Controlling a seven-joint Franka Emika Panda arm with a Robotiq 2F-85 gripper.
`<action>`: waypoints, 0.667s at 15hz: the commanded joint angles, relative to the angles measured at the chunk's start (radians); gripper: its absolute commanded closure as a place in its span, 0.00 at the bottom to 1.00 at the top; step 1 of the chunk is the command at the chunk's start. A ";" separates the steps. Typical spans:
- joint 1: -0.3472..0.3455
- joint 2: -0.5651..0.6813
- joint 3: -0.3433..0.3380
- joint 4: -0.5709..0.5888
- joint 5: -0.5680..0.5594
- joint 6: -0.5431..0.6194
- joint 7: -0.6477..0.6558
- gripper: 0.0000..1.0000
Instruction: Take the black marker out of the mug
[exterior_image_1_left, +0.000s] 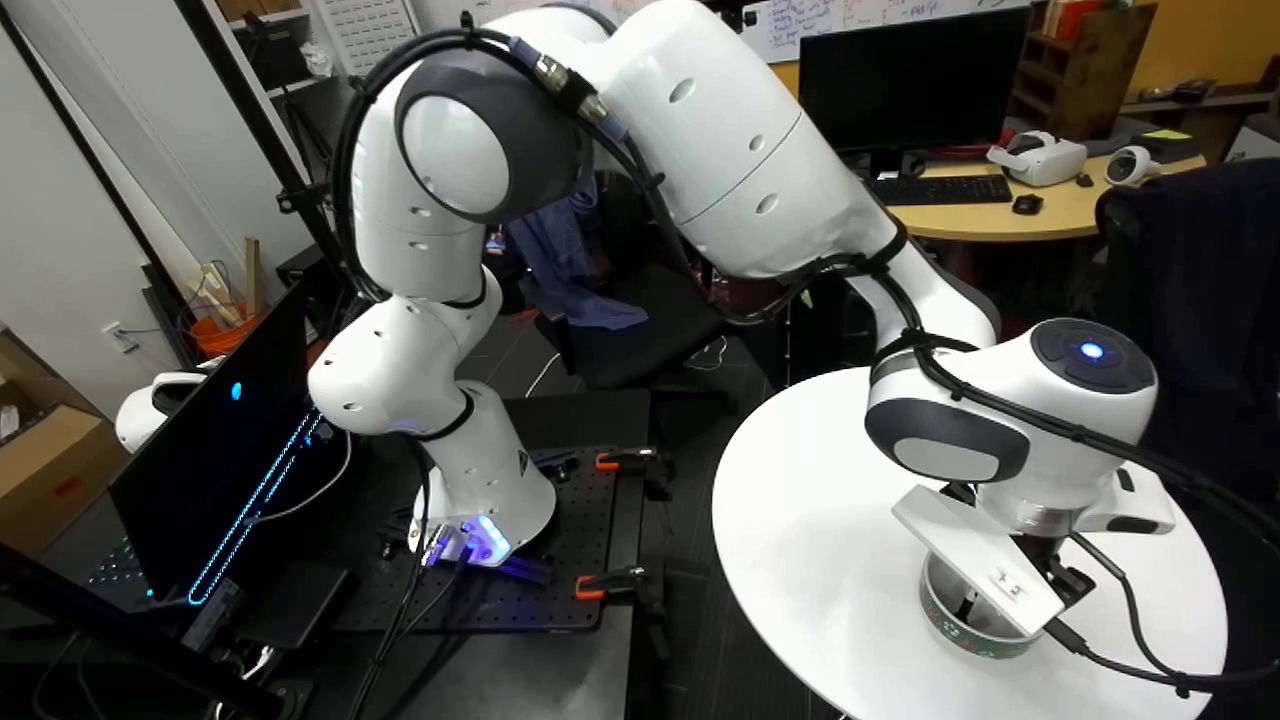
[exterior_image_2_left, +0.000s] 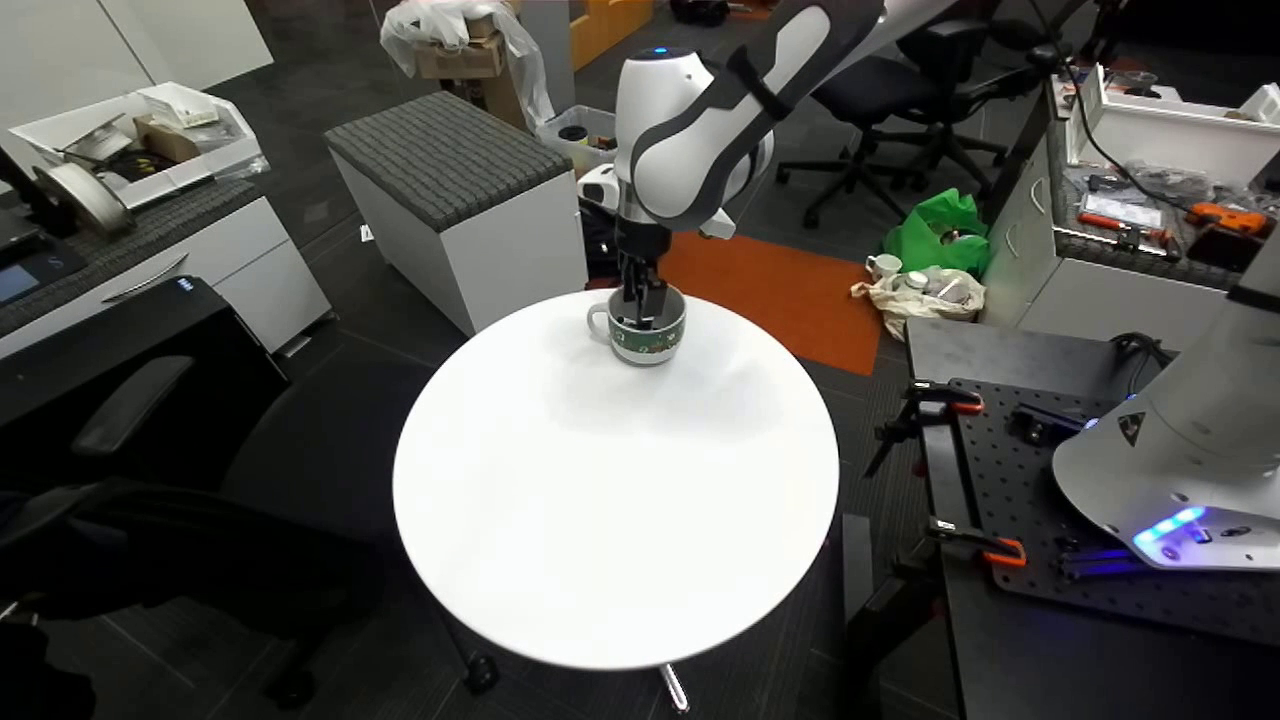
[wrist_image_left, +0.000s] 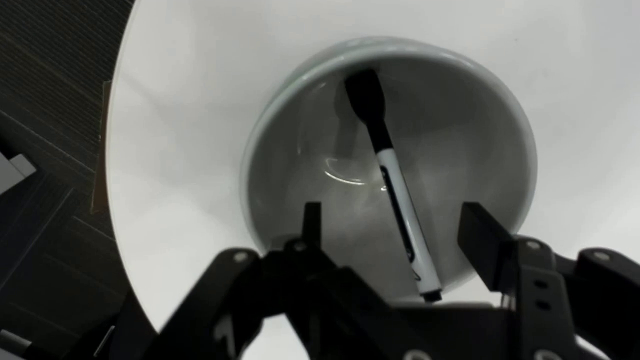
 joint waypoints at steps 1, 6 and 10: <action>-0.017 0.023 0.020 0.028 -0.006 0.015 -0.012 0.45; -0.014 0.037 0.021 0.042 -0.013 0.013 -0.006 0.92; -0.013 0.042 0.020 0.050 -0.017 0.011 -0.003 0.97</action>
